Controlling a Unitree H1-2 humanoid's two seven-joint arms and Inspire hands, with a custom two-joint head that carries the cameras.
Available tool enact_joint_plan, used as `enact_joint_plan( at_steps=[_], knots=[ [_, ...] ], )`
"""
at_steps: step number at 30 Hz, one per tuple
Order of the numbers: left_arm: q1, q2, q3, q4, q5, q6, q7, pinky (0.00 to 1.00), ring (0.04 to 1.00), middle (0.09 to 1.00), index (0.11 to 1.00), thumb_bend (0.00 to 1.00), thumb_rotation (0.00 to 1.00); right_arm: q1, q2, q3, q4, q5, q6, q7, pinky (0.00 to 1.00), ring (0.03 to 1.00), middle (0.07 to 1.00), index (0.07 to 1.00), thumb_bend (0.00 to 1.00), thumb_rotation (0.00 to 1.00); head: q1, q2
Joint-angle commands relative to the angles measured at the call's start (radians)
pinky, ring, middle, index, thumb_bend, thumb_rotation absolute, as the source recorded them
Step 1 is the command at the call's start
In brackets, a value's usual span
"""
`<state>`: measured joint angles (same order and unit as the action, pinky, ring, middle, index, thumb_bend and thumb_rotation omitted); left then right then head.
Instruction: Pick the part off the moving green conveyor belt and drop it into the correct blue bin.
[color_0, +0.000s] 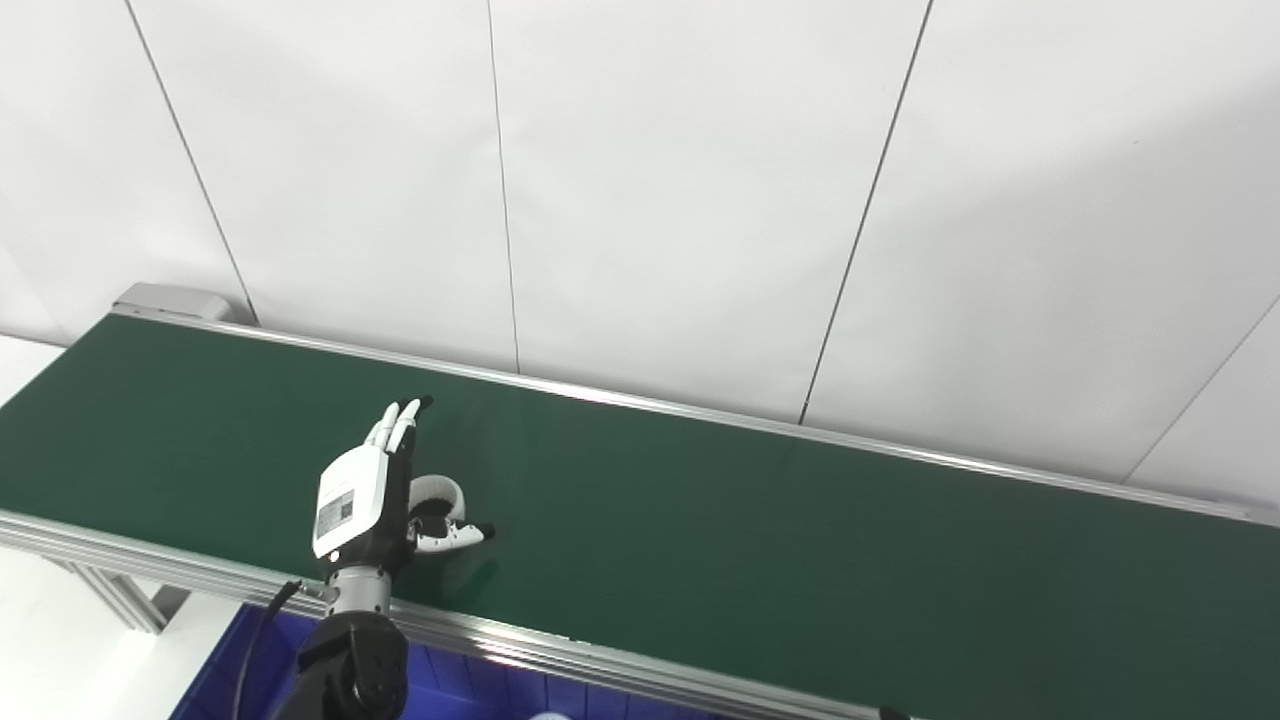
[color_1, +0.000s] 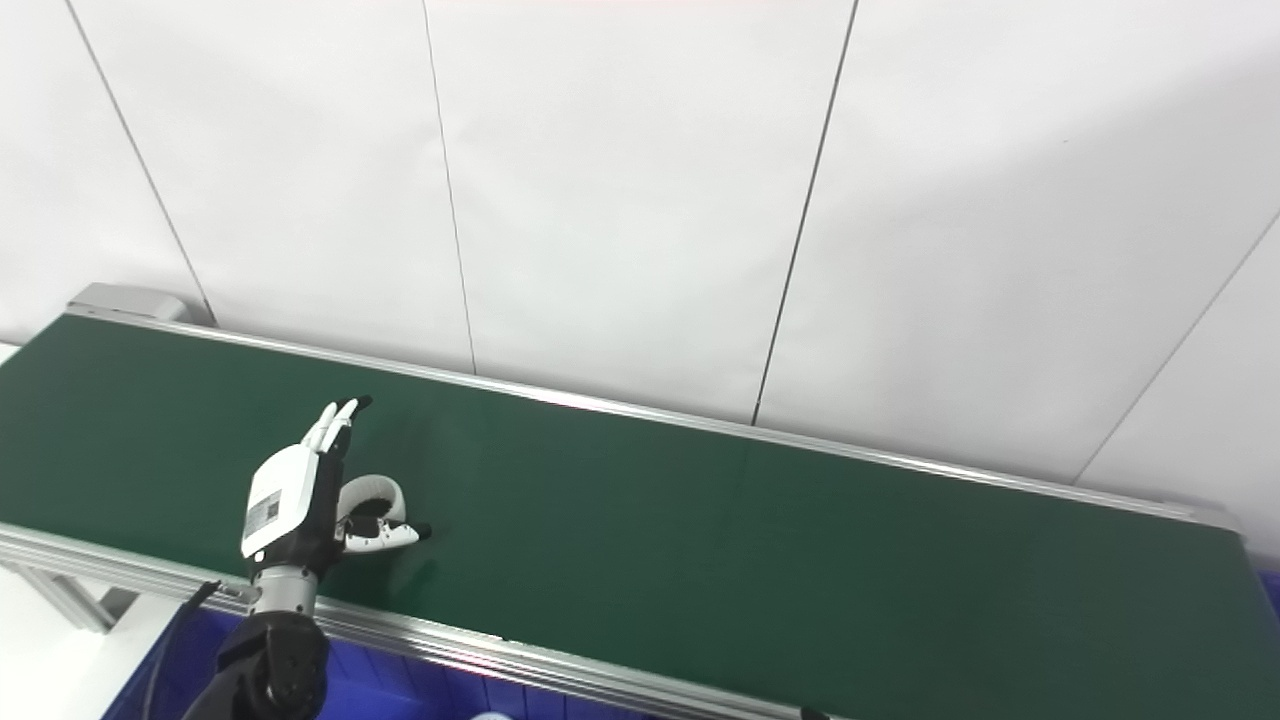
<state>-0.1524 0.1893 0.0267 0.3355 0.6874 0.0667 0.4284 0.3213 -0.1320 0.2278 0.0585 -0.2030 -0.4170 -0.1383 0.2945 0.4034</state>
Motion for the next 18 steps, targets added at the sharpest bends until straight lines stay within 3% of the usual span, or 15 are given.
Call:
enact_joint_plan(
  at_steps=[1, 11, 14, 16, 18],
  knots=[
    [-0.041, 0.013, -0.005, 0.008, -0.007, -0.008, 0.041, 0.85, 0.943, 0.970, 0.914, 0.81, 0.00, -0.002, -0.004, 0.002, -0.031, 0.008, -0.053, -0.012, 0.67, 0.760, 0.810, 0.847, 0.62, 0.19, 0.000, 0.000],
    [-0.115, 0.018, -0.049, 0.204, -0.029, -0.039, 0.127, 0.92, 0.947, 0.968, 0.907, 0.80, 0.00, -0.003, -0.003, 0.003, -0.035, 0.000, -0.053, -0.018, 0.66, 0.746, 0.795, 0.837, 0.63, 0.19, -0.003, 0.002],
    [-0.130, 0.016, -0.058, 0.235, -0.060, -0.056, 0.127, 0.85, 0.926, 0.962, 0.907, 0.78, 0.00, -0.002, -0.001, 0.002, -0.037, -0.003, -0.052, -0.018, 0.65, 0.741, 0.793, 0.834, 0.64, 0.19, -0.005, 0.004],
    [-0.139, 0.014, -0.061, 0.257, -0.086, -0.078, 0.126, 0.75, 0.875, 0.939, 0.892, 0.77, 0.00, -0.001, 0.000, 0.003, -0.038, 0.002, -0.052, -0.017, 0.66, 0.750, 0.799, 0.838, 0.64, 0.19, -0.005, 0.005],
    [-0.147, 0.012, -0.064, 0.276, -0.107, -0.098, 0.128, 0.65, 0.780, 0.861, 0.830, 0.75, 0.00, -0.001, -0.002, 0.004, -0.039, 0.000, -0.052, -0.018, 0.66, 0.753, 0.803, 0.841, 0.63, 0.19, -0.006, 0.007]
  ],
)
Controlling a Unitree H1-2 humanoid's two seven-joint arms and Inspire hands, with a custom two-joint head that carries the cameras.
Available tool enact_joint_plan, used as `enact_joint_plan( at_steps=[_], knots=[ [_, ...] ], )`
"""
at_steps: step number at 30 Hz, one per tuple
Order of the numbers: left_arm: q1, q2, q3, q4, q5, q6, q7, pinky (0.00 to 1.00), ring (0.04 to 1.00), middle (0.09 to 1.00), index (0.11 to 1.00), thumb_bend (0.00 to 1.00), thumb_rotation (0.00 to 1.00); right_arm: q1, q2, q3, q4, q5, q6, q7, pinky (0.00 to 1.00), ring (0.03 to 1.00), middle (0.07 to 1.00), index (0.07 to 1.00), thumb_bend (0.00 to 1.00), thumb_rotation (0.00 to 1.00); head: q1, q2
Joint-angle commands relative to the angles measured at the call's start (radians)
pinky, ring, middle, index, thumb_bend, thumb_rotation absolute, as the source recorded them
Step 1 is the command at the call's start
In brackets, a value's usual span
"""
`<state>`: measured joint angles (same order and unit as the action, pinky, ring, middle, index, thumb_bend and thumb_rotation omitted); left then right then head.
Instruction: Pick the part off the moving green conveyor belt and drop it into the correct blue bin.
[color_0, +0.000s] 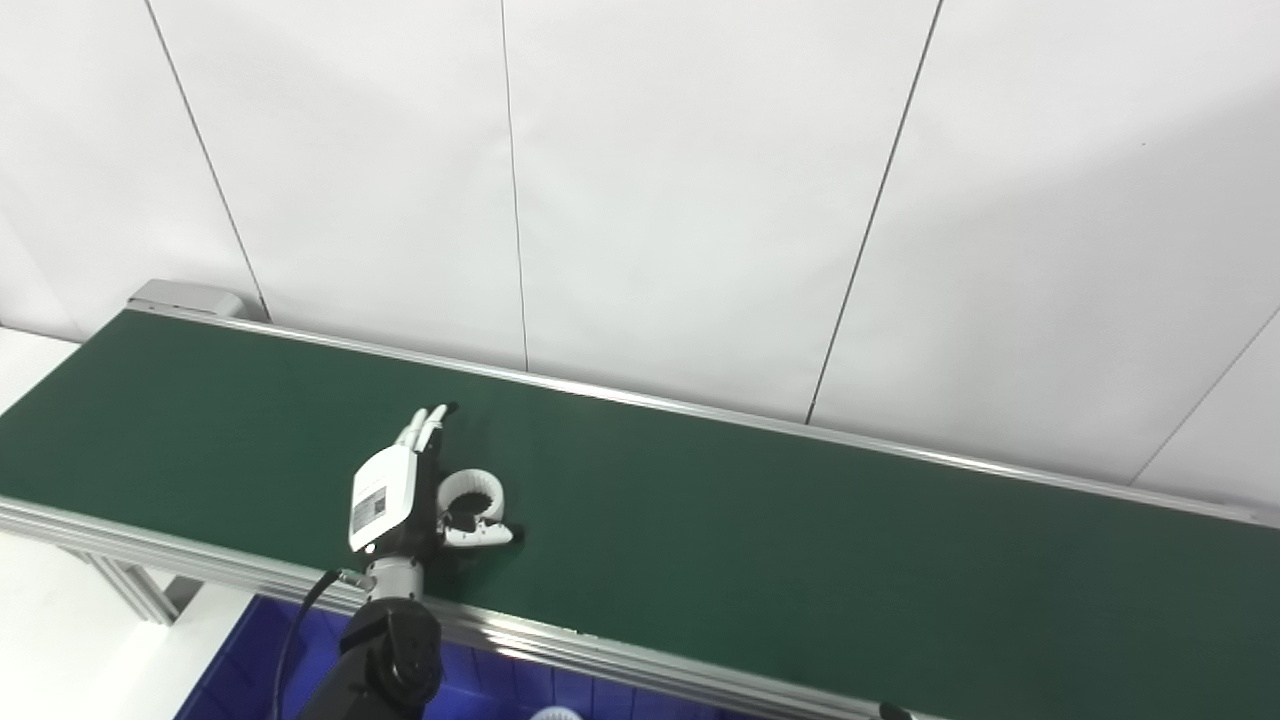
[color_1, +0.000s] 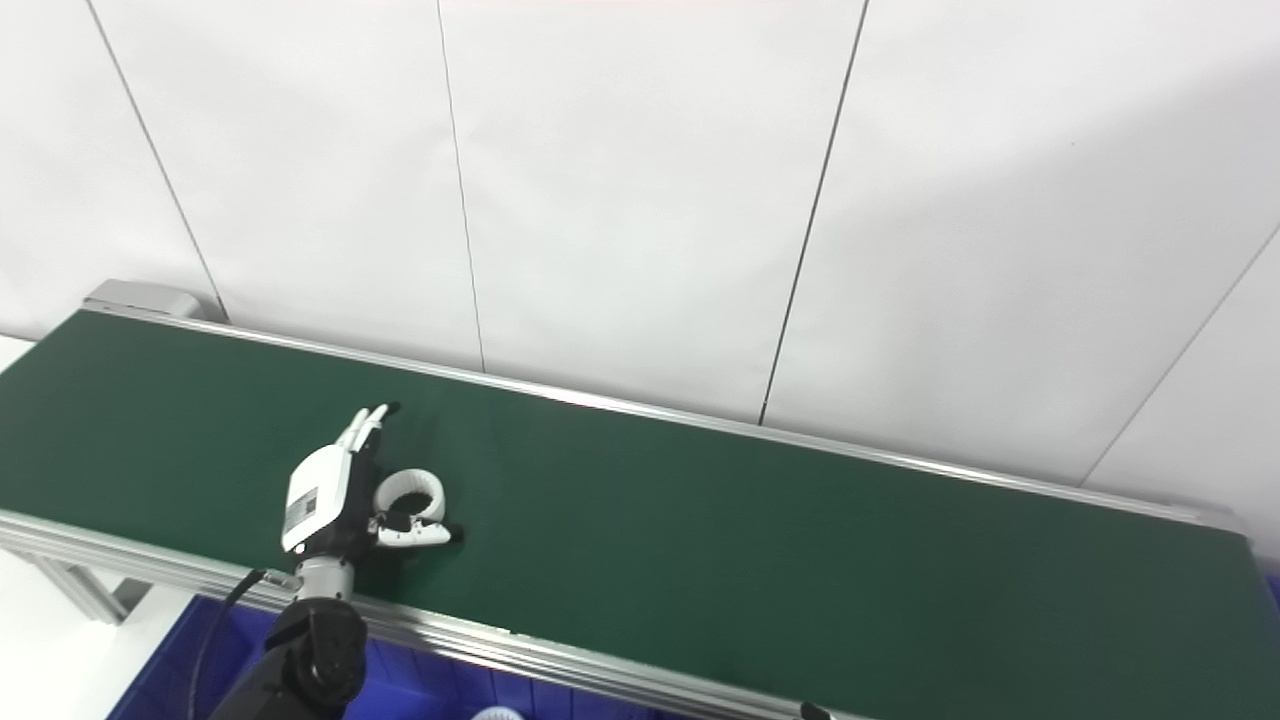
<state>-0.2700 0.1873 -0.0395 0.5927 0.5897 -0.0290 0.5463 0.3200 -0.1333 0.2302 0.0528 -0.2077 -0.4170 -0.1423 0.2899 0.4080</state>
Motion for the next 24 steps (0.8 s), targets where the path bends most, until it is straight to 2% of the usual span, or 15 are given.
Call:
enact_joint_plan(
  at_steps=[1, 3, 4, 5, 6, 9, 13, 17, 20, 24],
  knots=[
    [-0.033, 0.012, 0.001, 0.028, -0.020, -0.016, 0.012, 0.65, 0.772, 0.854, 0.825, 0.75, 0.00, 0.001, 0.000, 0.001, -0.035, 0.003, -0.052, -0.014, 0.66, 0.753, 0.803, 0.841, 0.63, 0.19, -0.001, 0.002],
    [-0.039, 0.010, 0.000, 0.050, -0.044, -0.063, 0.013, 0.58, 0.675, 0.744, 0.756, 0.68, 0.00, 0.003, 0.002, 0.000, -0.038, 0.000, -0.052, -0.013, 0.66, 0.756, 0.805, 0.840, 0.62, 0.19, -0.002, 0.003],
    [-0.038, 0.011, -0.005, 0.047, -0.058, -0.075, -0.009, 0.57, 0.664, 0.732, 0.747, 0.67, 0.00, 0.005, 0.002, -0.001, -0.039, -0.004, -0.052, -0.014, 0.66, 0.757, 0.805, 0.841, 0.62, 0.19, -0.001, 0.005],
    [-0.037, 0.013, -0.009, 0.044, -0.067, -0.082, -0.024, 0.55, 0.571, 0.688, 0.698, 0.57, 0.00, 0.005, 0.002, -0.002, -0.040, -0.008, -0.052, -0.016, 0.66, 0.753, 0.804, 0.840, 0.62, 0.20, -0.001, 0.005],
    [-0.034, 0.014, -0.013, 0.032, -0.081, -0.078, -0.050, 0.53, 0.523, 0.665, 0.672, 0.52, 0.00, 0.006, 0.003, -0.003, -0.041, -0.008, -0.052, -0.015, 0.66, 0.751, 0.803, 0.840, 0.62, 0.21, -0.001, 0.007],
    [-0.026, 0.016, -0.015, -0.014, -0.141, -0.058, -0.138, 0.42, 0.418, 0.514, 0.570, 0.50, 0.00, 0.007, 0.004, -0.001, -0.044, 0.000, -0.052, -0.015, 0.65, 0.751, 0.802, 0.840, 0.62, 0.20, 0.000, 0.009],
    [-0.017, 0.020, -0.024, -0.070, -0.192, 0.001, -0.236, 0.37, 0.417, 0.516, 0.491, 0.50, 0.00, 0.008, 0.003, 0.002, -0.042, 0.008, -0.052, -0.016, 0.66, 0.761, 0.806, 0.847, 0.60, 0.17, -0.001, 0.012],
    [-0.013, 0.033, -0.042, -0.094, -0.203, 0.056, -0.303, 0.33, 0.404, 0.503, 0.491, 0.50, 0.00, 0.009, 0.000, 0.004, -0.040, 0.004, -0.052, -0.018, 0.68, 0.770, 0.815, 0.855, 0.59, 0.18, -0.002, 0.012],
    [-0.002, 0.040, -0.046, -0.113, -0.212, 0.063, -0.327, 0.35, 0.428, 0.502, 0.485, 0.50, 0.00, 0.011, 0.005, 0.003, -0.044, -0.004, -0.052, -0.022, 0.68, 0.770, 0.814, 0.854, 0.59, 0.19, -0.004, 0.013],
    [0.015, 0.040, -0.037, -0.138, -0.220, 0.054, -0.311, 0.35, 0.424, 0.507, 0.484, 0.50, 0.00, 0.013, 0.007, 0.006, -0.047, -0.002, -0.052, -0.022, 0.68, 0.773, 0.814, 0.856, 0.58, 0.19, -0.009, 0.015]
  ],
)
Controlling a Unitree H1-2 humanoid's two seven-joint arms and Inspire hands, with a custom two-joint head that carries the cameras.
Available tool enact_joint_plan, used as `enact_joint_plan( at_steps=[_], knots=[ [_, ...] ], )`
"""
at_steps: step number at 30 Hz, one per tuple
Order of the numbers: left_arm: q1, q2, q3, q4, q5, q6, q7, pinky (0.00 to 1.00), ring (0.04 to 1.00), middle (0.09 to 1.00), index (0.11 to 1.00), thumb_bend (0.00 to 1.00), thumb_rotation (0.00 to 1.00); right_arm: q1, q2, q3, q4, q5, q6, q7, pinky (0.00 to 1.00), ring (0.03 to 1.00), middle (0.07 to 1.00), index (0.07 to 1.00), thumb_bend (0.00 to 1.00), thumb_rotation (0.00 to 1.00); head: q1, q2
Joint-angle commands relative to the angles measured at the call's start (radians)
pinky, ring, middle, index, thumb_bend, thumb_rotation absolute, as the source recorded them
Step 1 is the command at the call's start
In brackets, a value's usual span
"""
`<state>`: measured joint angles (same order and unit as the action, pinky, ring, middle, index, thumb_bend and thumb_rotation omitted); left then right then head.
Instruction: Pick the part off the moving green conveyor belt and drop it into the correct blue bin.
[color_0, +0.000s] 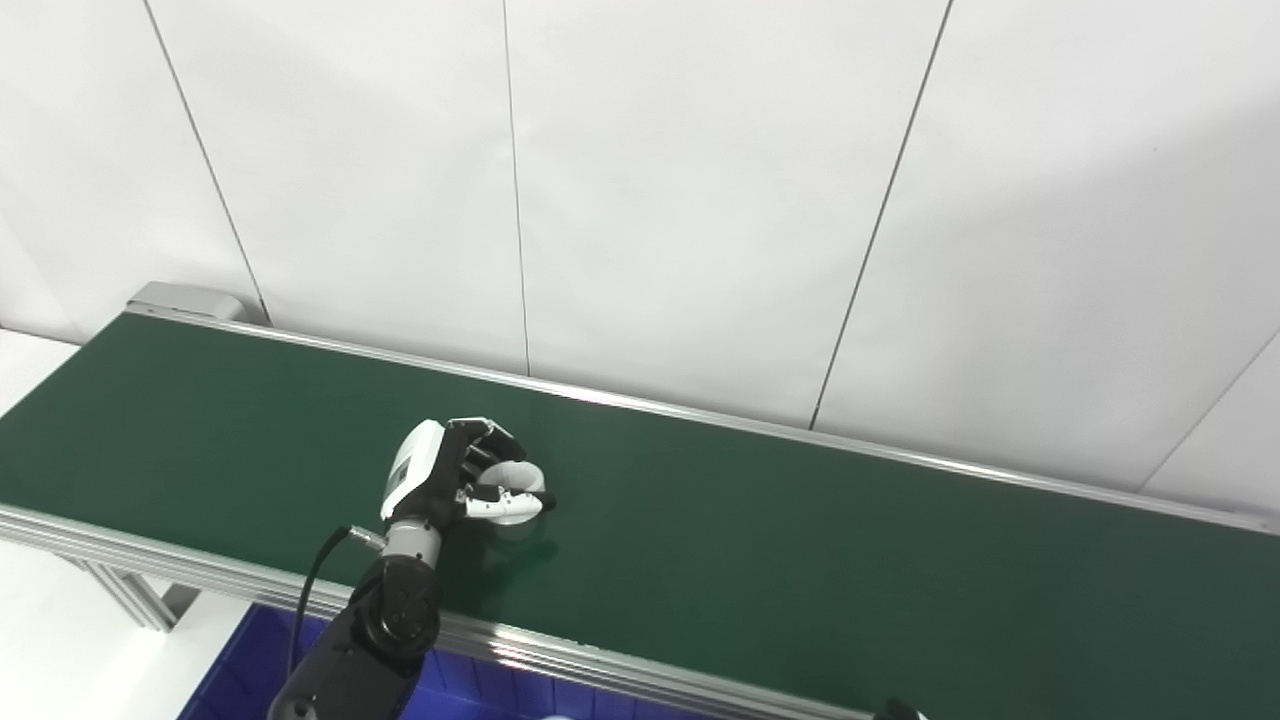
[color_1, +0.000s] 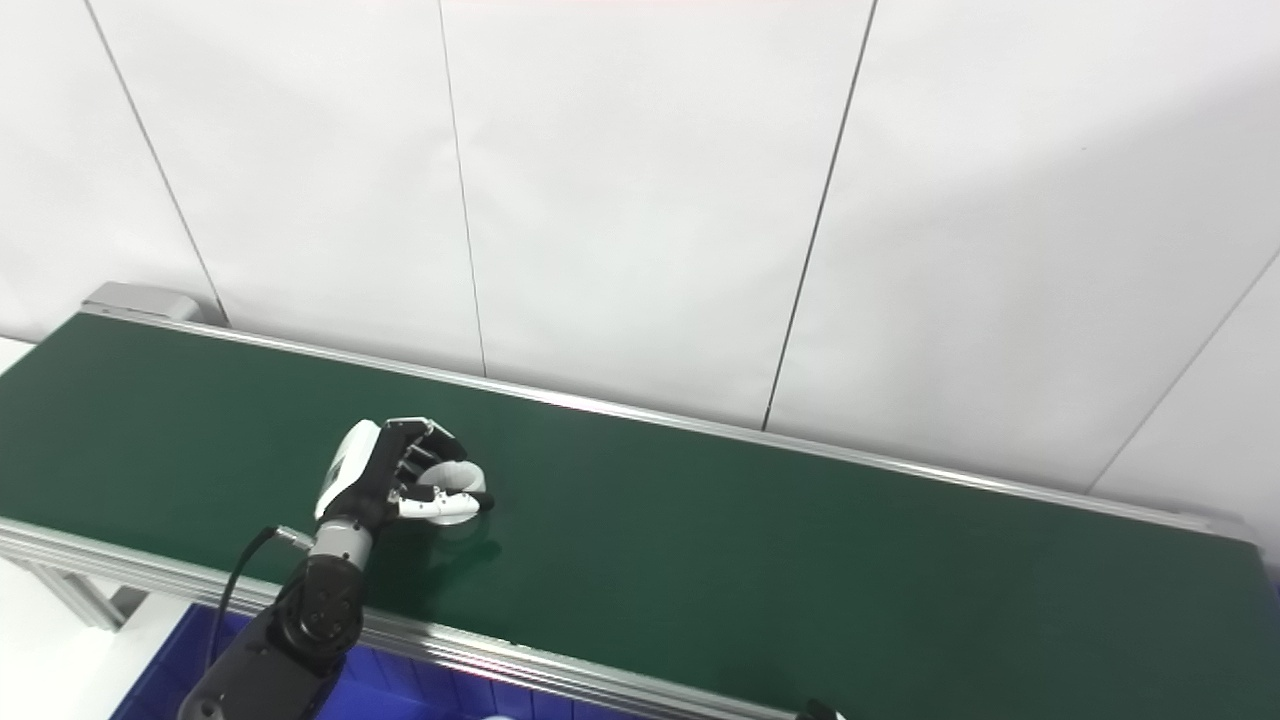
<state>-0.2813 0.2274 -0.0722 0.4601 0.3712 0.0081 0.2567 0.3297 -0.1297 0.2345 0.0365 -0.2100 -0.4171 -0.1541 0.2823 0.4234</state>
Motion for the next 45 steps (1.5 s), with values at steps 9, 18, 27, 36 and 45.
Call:
enact_joint_plan(
  at_steps=[9, 18, 27, 36, 45],
  knots=[
    [0.152, -0.018, 0.027, -0.247, 0.027, -0.166, 0.093, 0.25, 0.354, 0.458, 0.517, 0.50, 0.00, 0.014, 0.007, 0.005, -0.045, -0.004, -0.052, -0.012, 0.68, 0.774, 0.816, 0.857, 0.59, 0.18, -0.025, 0.031],
    [0.312, -0.052, 0.012, -0.594, -0.005, -0.260, 0.021, 0.30, 0.381, 0.496, 0.506, 0.50, 0.00, 0.041, 0.038, -0.009, -0.110, -0.027, -0.025, 0.002, 0.68, 0.768, 0.803, 0.841, 0.61, 0.23, -0.119, 0.127],
    [0.415, -0.053, 0.032, -0.678, -0.095, -0.351, -0.060, 0.27, 0.445, 0.511, 0.464, 0.50, 0.00, 0.059, 0.071, -0.016, -0.178, -0.066, -0.005, 0.024, 0.66, 0.749, 0.791, 0.823, 0.67, 0.26, -0.256, 0.256],
    [0.495, -0.025, 0.032, -0.601, -0.200, -0.443, -0.153, 0.36, 0.415, 0.517, 0.474, 0.50, 0.00, 0.060, 0.109, -0.013, -0.197, -0.087, 0.024, 0.037, 0.72, 0.785, 0.817, 0.855, 0.68, 0.40, -0.388, 0.379],
    [0.536, -0.016, -0.015, -0.443, -0.219, -0.478, -0.188, 0.41, 0.450, 0.511, 0.464, 0.50, 0.00, 0.047, 0.126, -0.015, -0.178, -0.098, 0.021, 0.037, 0.74, 0.799, 0.830, 0.867, 0.71, 0.46, -0.414, 0.402]
  ],
)
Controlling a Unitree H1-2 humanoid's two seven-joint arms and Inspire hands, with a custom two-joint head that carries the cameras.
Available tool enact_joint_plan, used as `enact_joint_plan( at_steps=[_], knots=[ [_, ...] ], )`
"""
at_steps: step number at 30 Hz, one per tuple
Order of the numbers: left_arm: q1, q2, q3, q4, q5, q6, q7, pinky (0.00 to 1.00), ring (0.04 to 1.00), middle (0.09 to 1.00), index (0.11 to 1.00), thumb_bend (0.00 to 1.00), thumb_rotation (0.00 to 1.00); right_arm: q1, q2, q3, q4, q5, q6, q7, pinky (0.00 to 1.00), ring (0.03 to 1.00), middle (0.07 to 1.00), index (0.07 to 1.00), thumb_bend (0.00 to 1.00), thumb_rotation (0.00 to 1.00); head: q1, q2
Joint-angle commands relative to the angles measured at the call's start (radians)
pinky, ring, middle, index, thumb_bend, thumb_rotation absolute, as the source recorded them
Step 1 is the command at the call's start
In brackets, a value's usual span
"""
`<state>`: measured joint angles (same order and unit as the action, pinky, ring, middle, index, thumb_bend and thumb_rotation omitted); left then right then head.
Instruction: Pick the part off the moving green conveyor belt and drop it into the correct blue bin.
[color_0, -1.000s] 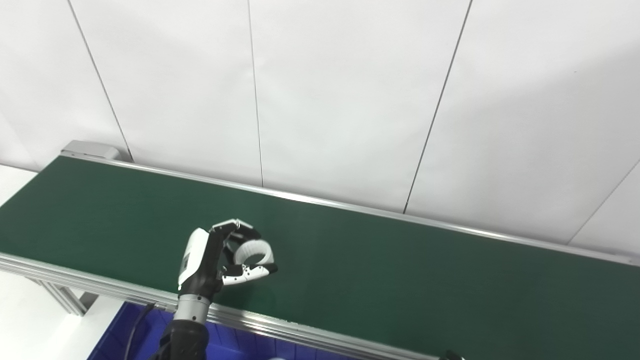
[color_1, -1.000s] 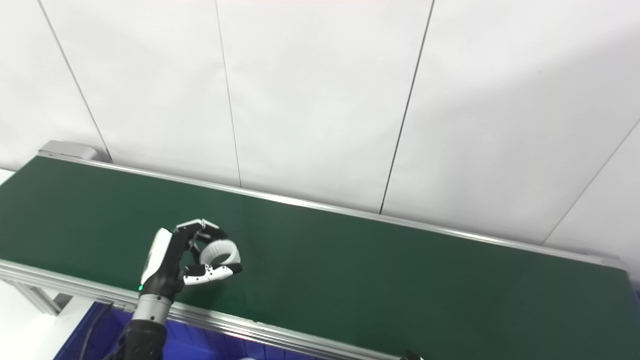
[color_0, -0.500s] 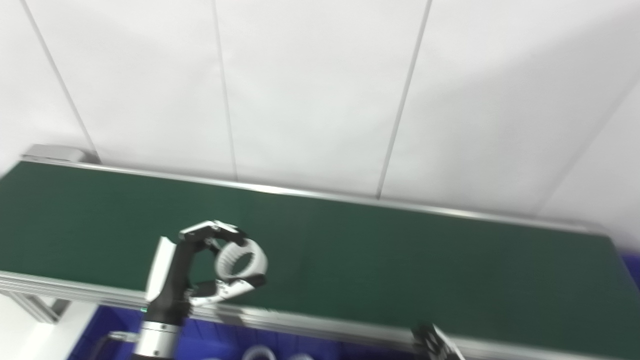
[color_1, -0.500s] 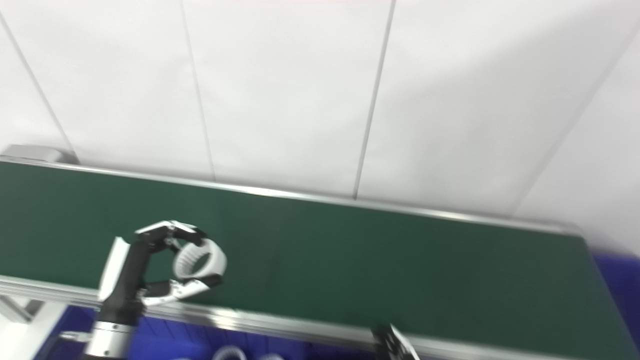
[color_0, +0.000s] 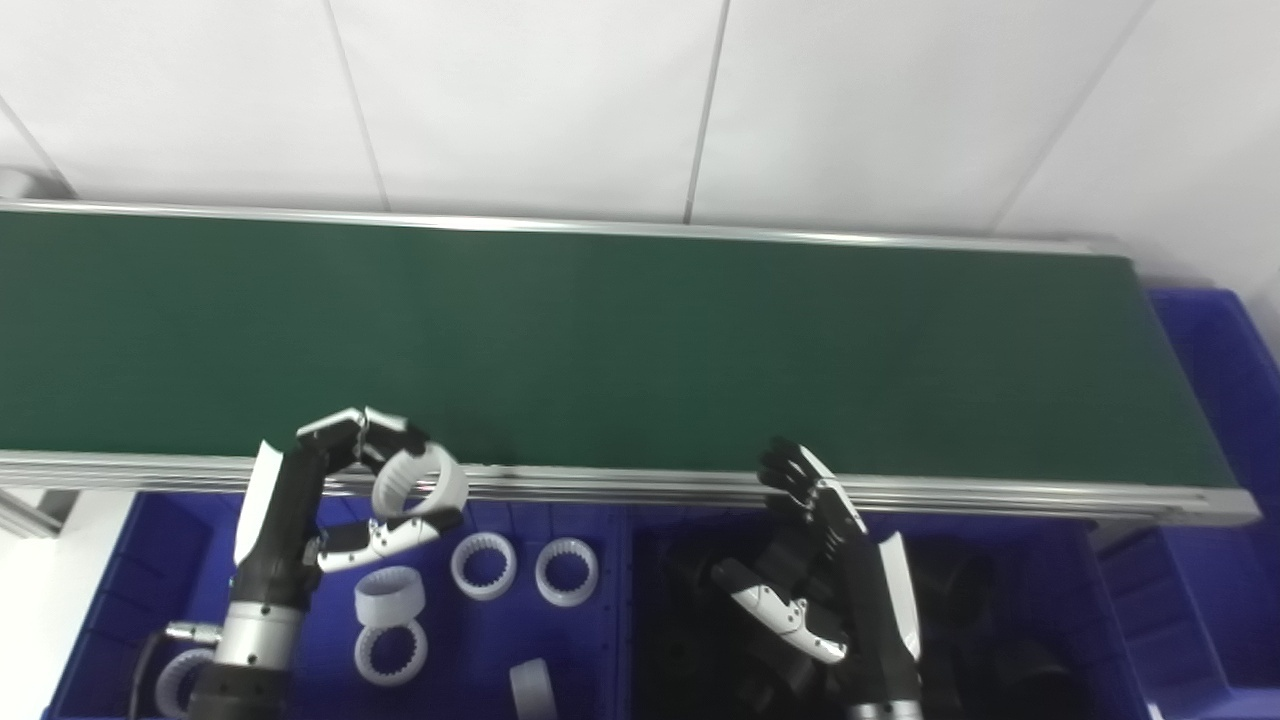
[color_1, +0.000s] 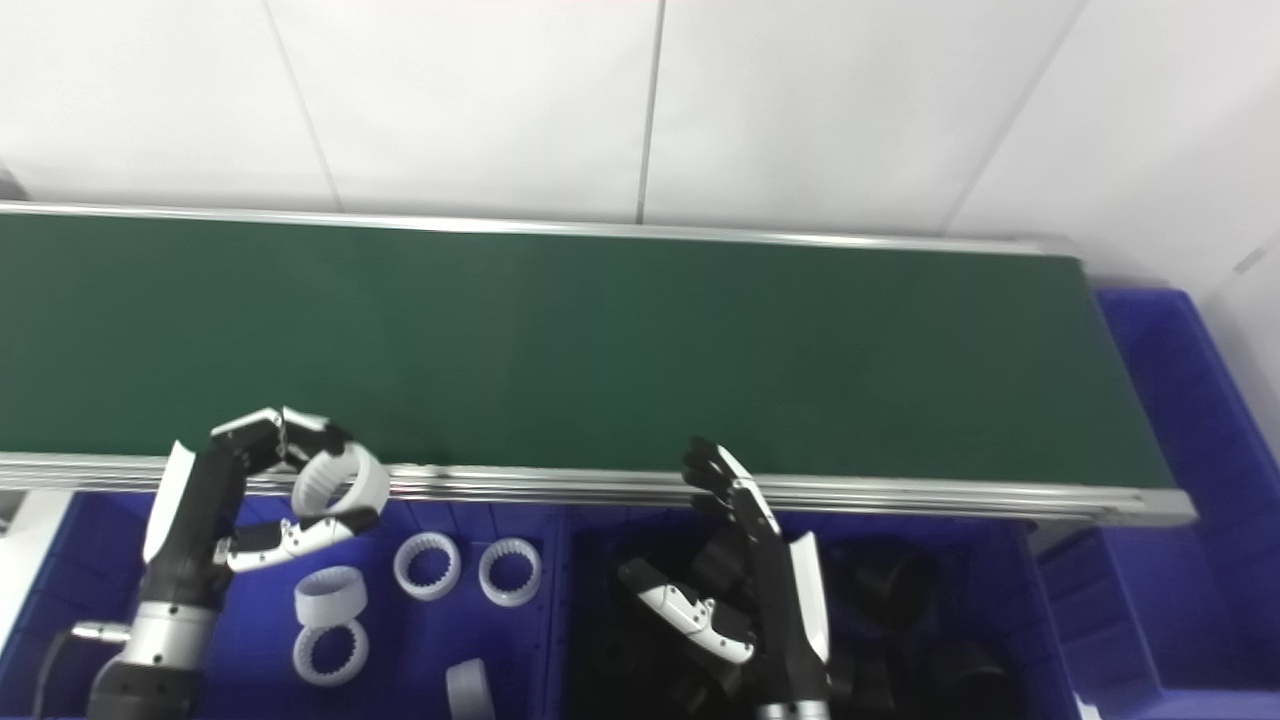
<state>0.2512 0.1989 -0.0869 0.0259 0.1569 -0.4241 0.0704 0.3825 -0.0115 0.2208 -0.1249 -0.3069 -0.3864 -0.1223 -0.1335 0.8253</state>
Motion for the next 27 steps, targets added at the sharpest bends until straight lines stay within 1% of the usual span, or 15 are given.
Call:
enact_joint_plan(
  at_steps=[1, 4, 6, 13, 15, 18, 19, 20, 21, 22, 23, 25, 26, 27],
  knots=[
    [0.012, 0.005, -0.001, -0.003, 0.001, -0.042, -0.006, 0.42, 0.455, 0.509, 0.463, 0.50, 0.00, -0.005, 0.009, -0.001, -0.020, 0.000, -0.006, 0.007, 0.74, 0.800, 0.830, 0.868, 0.71, 0.46, 0.008, 0.009],
    [0.035, -0.012, -0.004, -0.005, 0.038, -0.015, -0.009, 0.41, 0.455, 0.496, 0.481, 0.50, 0.00, -0.004, 0.010, -0.004, -0.024, -0.001, -0.010, 0.006, 0.74, 0.796, 0.827, 0.867, 0.68, 0.46, 0.015, 0.014],
    [0.048, -0.018, -0.008, -0.009, 0.065, 0.019, -0.014, 0.43, 0.457, 0.490, 0.487, 0.50, 0.00, -0.004, 0.010, -0.006, -0.024, -0.009, -0.013, 0.002, 0.73, 0.790, 0.822, 0.863, 0.68, 0.46, 0.020, 0.017],
    [0.051, 0.015, -0.005, 0.012, 0.167, 0.146, -0.039, 0.43, 0.440, 0.495, 0.504, 0.50, 0.00, -0.001, 0.010, -0.008, -0.026, -0.013, -0.003, 0.006, 0.73, 0.789, 0.820, 0.863, 0.69, 0.48, 0.018, 0.015],
    [0.048, 0.036, -0.008, 0.018, 0.217, 0.194, -0.047, 0.44, 0.435, 0.499, 0.508, 0.50, 0.00, -0.002, 0.010, -0.008, -0.027, -0.011, -0.004, 0.008, 0.73, 0.788, 0.820, 0.862, 0.69, 0.48, 0.017, 0.019],
    [0.046, 0.063, -0.015, 0.018, 0.239, 0.233, -0.076, 0.47, 0.436, 0.508, 0.513, 0.50, 0.00, -0.002, 0.008, -0.008, -0.028, -0.009, -0.004, 0.010, 0.73, 0.788, 0.820, 0.861, 0.68, 0.47, 0.018, 0.019],
    [0.048, 0.070, -0.018, 0.010, 0.240, 0.246, -0.088, 0.52, 0.537, 0.595, 0.506, 0.50, 0.04, -0.002, 0.008, -0.009, -0.027, -0.010, -0.004, 0.010, 0.73, 0.789, 0.820, 0.861, 0.69, 0.47, 0.019, 0.019],
    [0.050, 0.075, -0.021, 0.004, 0.241, 0.256, -0.096, 0.61, 0.669, 0.705, 0.653, 0.63, 0.19, -0.002, 0.008, -0.010, -0.026, -0.010, -0.003, 0.009, 0.73, 0.789, 0.819, 0.860, 0.69, 0.47, 0.019, 0.019],
    [0.053, 0.078, -0.022, -0.001, 0.238, 0.256, -0.101, 0.64, 0.713, 0.742, 0.704, 0.68, 0.24, -0.002, 0.008, -0.011, -0.026, -0.010, -0.002, 0.010, 0.73, 0.790, 0.819, 0.860, 0.69, 0.47, 0.021, 0.018],
    [0.056, 0.078, -0.022, -0.003, 0.229, 0.248, -0.100, 0.69, 0.775, 0.807, 0.768, 0.75, 0.33, -0.003, 0.007, -0.012, -0.026, -0.011, -0.002, 0.010, 0.73, 0.790, 0.819, 0.860, 0.69, 0.47, 0.020, 0.019],
    [0.059, 0.076, -0.020, -0.004, 0.222, 0.237, -0.096, 0.77, 0.850, 0.879, 0.846, 0.85, 0.42, -0.004, 0.007, -0.012, -0.026, -0.012, -0.002, 0.010, 0.72, 0.790, 0.820, 0.860, 0.69, 0.47, 0.020, 0.018],
    [0.064, 0.067, -0.016, -0.006, 0.204, 0.206, -0.087, 0.83, 0.905, 0.933, 0.906, 0.94, 0.49, -0.005, 0.007, -0.012, -0.028, -0.011, 0.002, 0.012, 0.73, 0.793, 0.822, 0.861, 0.69, 0.47, 0.019, 0.018],
    [0.065, 0.062, -0.014, -0.006, 0.193, 0.192, -0.084, 0.84, 0.908, 0.936, 0.910, 0.95, 0.49, -0.005, 0.008, -0.012, -0.029, -0.011, 0.004, 0.013, 0.73, 0.793, 0.823, 0.861, 0.69, 0.47, 0.019, 0.018],
    [0.065, 0.058, -0.012, -0.001, 0.175, 0.159, -0.079, 0.84, 0.916, 0.943, 0.919, 0.97, 0.50, -0.004, 0.008, -0.012, -0.030, -0.013, 0.003, 0.012, 0.73, 0.793, 0.823, 0.861, 0.70, 0.47, 0.019, 0.018]
  ],
)
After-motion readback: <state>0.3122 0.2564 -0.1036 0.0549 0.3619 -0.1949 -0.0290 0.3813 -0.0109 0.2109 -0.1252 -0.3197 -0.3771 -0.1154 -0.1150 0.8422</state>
